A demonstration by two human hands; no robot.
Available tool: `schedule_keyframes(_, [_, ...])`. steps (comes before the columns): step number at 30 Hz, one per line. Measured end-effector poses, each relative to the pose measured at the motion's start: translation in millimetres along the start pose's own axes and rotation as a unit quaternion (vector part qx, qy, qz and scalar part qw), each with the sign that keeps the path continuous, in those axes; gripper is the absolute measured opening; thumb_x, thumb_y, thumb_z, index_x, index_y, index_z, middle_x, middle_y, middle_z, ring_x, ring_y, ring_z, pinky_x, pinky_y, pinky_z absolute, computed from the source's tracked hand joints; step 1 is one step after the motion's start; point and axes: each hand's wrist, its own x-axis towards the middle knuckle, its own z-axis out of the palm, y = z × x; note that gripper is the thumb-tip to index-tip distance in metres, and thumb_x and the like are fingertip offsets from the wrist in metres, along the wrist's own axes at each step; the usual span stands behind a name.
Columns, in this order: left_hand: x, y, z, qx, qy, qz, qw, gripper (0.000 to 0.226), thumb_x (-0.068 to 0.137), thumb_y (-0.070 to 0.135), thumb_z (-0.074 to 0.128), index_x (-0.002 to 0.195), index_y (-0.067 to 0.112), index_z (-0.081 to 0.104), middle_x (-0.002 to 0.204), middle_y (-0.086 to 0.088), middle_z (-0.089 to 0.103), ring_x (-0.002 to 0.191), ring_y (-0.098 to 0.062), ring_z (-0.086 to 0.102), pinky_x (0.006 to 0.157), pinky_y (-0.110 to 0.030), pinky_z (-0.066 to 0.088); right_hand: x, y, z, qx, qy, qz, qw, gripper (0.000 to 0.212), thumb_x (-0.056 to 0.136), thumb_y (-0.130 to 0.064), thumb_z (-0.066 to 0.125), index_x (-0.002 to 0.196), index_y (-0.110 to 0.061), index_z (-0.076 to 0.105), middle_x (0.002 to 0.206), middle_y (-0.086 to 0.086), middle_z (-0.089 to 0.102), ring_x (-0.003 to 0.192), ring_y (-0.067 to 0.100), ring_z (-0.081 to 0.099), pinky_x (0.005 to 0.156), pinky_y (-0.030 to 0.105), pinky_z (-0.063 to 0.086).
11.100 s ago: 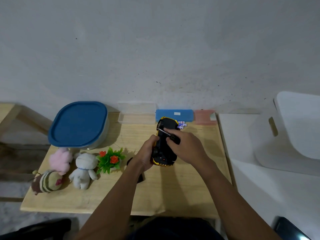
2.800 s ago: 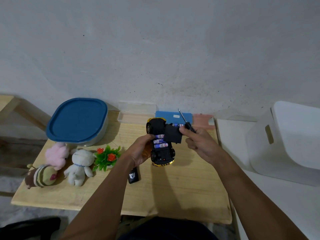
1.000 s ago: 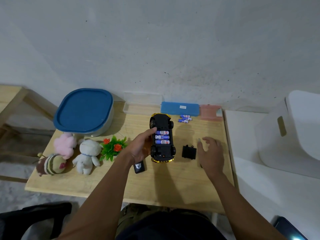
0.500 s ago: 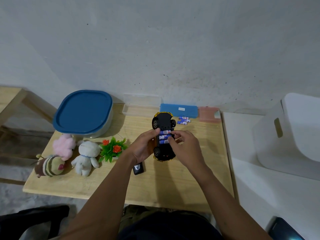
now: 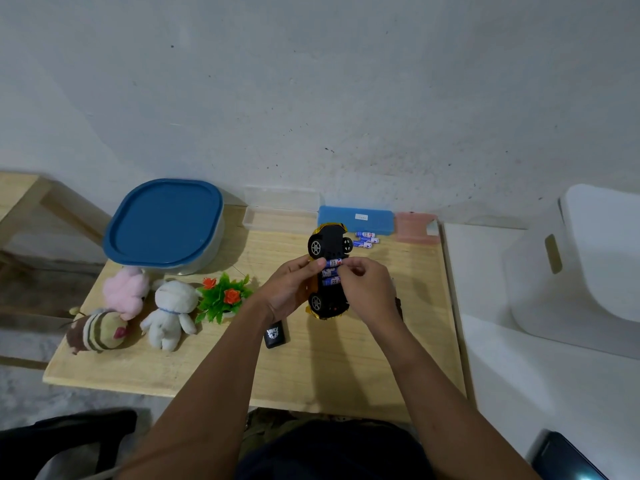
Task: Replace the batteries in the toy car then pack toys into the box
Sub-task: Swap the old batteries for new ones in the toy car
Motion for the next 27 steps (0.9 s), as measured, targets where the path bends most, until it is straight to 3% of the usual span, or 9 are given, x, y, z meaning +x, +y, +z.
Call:
schedule_keyframes(4, [2.7,0.9,-1.5,0.013,0.006,-0.002,1.000,0.047,0.093,0.023,0.059,0.135,0.001,0.054,0.135,-0.026,0.056,0.129,-0.040,0.051,0.110,-0.047,0.041,0.3,-1.8,-1.4,0.028,-0.006,0.013,0.999,0.019,0.092,-0.025,0.059,0.108,-0.021,0.068,0.099,-0.007,0.066,0.088,0.007,0.061,0.061,0.015,0.043])
schedule_keyframes(9, [4.3,0.7,-0.1,0.006,0.004,-0.003,1.000,0.048,0.093,0.024,0.059,0.135,0.002,0.054,0.135,-0.026,0.057,0.128,-0.040,0.052,0.111,-0.049,0.040,4.3,-3.7,-2.1,0.021,-0.014,0.026,0.999,0.016,0.091,-0.034,0.058,0.098,-0.022,0.065,0.093,-0.008,0.065,0.083,0.007,0.062,0.065,0.028,0.052])
schedule_keyframes(12, [4.3,1.7,1.3,0.007,-0.006,-0.002,1.000,0.047,0.094,0.024,0.058,0.135,0.001,0.054,0.135,-0.027,0.056,0.127,-0.039,0.054,0.109,-0.048,0.042,5.7,-2.9,-4.0,0.041,-0.037,0.032,0.998,0.022,0.091,-0.036,0.059,0.100,-0.017,0.065,0.095,-0.003,0.067,0.084,0.009,0.064,0.060,0.021,0.046])
schedule_keyframes(16, [3.5,5.1,3.3,-0.011,-0.009,0.005,1.000,0.048,0.096,0.024,0.055,0.135,-0.002,0.052,0.135,-0.025,0.057,0.123,-0.034,0.057,0.104,-0.041,0.048,9.1,-1.7,-6.6,0.056,-0.044,0.021,0.997,0.027,0.089,-0.040,0.061,0.095,-0.014,0.063,0.093,0.000,0.068,0.086,0.013,0.066,0.065,0.022,0.049])
schedule_keyframes(22, [5.7,11.6,3.9,-0.005,-0.008,0.014,1.000,0.045,0.098,0.025,0.053,0.135,-0.001,0.052,0.135,-0.023,0.057,0.125,-0.035,0.056,0.106,-0.042,0.046,13.3,-2.5,-6.7,0.066,-0.006,0.000,0.998,0.030,0.086,-0.046,0.066,0.091,-0.016,0.067,0.090,-0.002,0.070,0.086,0.012,0.068,0.073,0.027,0.057])
schedule_keyframes(27, [5.3,14.7,11.5,-0.016,0.006,0.023,1.000,0.047,0.097,0.024,0.051,0.136,-0.003,0.051,0.135,-0.024,0.057,0.123,-0.033,0.058,0.099,-0.037,0.051,11.2,-7.5,-4.9,0.155,0.022,0.025,0.987,0.031,0.081,-0.041,0.075,0.097,-0.015,0.071,0.093,-0.002,0.074,0.086,0.011,0.071,0.079,0.033,0.060])
